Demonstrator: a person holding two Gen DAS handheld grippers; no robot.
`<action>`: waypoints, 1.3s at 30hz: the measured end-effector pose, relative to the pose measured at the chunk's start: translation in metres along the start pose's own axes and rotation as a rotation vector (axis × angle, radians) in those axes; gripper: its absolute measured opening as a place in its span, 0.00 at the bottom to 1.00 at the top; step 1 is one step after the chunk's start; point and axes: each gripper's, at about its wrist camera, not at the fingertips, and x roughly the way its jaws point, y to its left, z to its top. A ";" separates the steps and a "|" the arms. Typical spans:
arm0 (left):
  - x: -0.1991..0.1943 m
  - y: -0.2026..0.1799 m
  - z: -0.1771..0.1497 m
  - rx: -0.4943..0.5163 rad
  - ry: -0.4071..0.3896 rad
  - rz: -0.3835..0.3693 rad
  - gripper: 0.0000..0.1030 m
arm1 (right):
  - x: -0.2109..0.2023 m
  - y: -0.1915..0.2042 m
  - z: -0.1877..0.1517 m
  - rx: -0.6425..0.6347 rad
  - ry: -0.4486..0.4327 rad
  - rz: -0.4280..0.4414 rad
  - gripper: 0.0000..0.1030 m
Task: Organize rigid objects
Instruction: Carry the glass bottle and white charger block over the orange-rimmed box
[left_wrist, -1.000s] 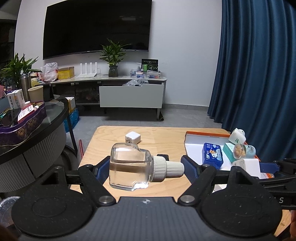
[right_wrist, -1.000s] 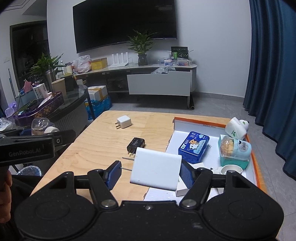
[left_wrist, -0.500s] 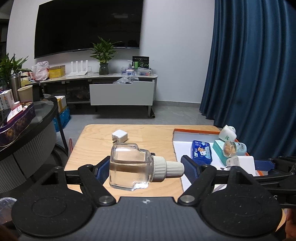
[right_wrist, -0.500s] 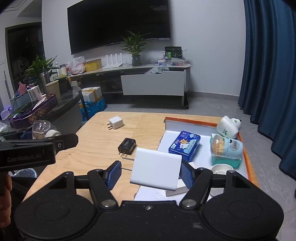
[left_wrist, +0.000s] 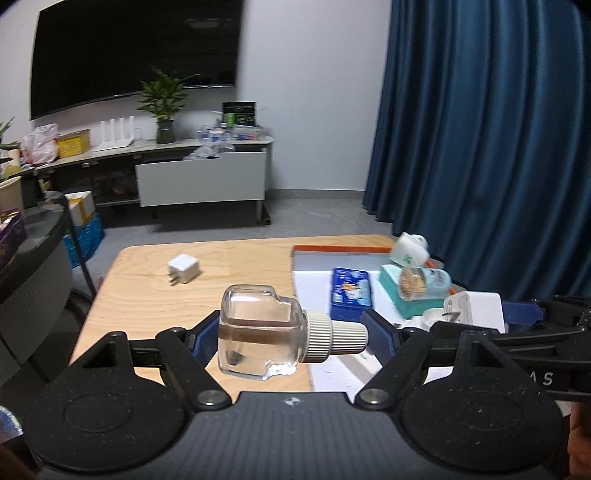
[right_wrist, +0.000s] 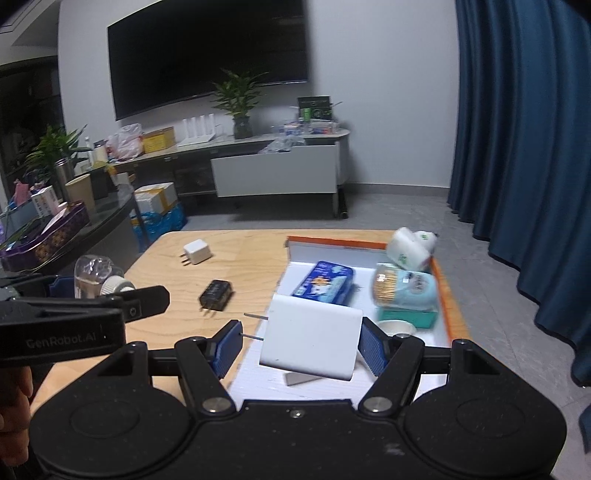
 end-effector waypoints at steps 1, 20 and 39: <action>0.001 -0.003 0.000 0.005 0.003 -0.010 0.79 | -0.002 -0.003 -0.001 0.005 0.000 -0.008 0.79; 0.017 -0.035 -0.003 0.068 0.037 -0.110 0.79 | -0.017 -0.044 -0.009 0.070 0.000 -0.097 0.79; 0.027 -0.043 0.005 0.079 0.028 -0.124 0.79 | -0.012 -0.058 0.004 0.095 -0.023 -0.099 0.79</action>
